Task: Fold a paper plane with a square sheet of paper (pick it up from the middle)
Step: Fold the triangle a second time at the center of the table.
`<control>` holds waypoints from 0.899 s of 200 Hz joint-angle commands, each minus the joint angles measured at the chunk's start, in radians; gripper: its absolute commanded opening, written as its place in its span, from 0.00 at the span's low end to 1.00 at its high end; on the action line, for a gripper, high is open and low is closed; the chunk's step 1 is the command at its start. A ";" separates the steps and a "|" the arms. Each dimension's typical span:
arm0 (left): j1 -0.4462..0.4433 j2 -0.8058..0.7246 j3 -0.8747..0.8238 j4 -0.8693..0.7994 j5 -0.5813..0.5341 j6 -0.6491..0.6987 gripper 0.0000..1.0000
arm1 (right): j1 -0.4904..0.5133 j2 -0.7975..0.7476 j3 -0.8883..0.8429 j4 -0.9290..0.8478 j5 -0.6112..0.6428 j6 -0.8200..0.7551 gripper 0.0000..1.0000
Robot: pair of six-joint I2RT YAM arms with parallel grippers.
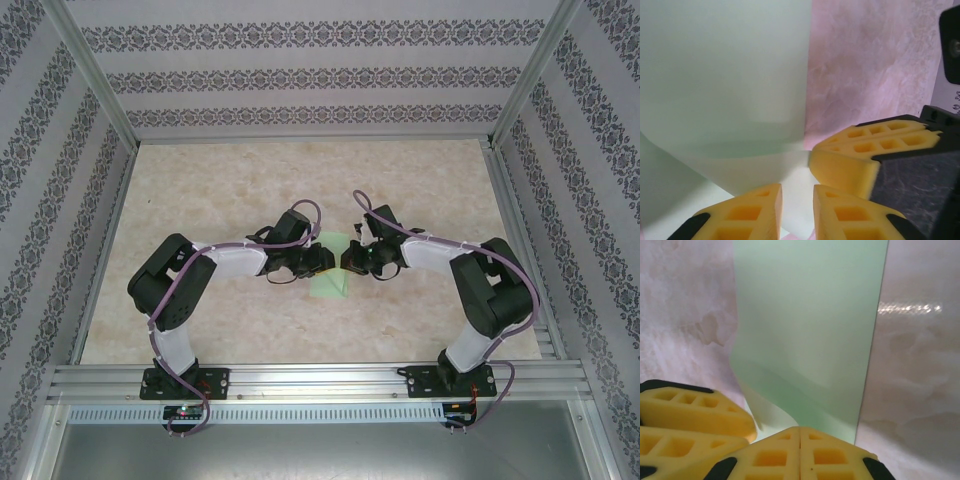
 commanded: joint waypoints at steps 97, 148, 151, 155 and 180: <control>-0.010 0.061 0.074 -0.018 0.048 0.035 0.16 | -0.009 0.072 0.064 -0.021 0.048 -0.065 0.07; -0.012 0.075 0.082 -0.023 0.049 0.040 0.15 | -0.009 0.090 0.078 -0.032 0.055 -0.068 0.07; -0.012 0.076 0.081 -0.023 0.049 0.040 0.14 | -0.009 0.091 0.078 -0.033 0.057 -0.069 0.07; -0.013 0.075 0.080 -0.024 0.048 0.039 0.14 | -0.009 0.092 0.079 -0.033 0.059 -0.068 0.07; -0.012 0.082 0.079 -0.026 0.046 0.041 0.14 | -0.009 0.098 0.085 -0.038 0.062 -0.072 0.08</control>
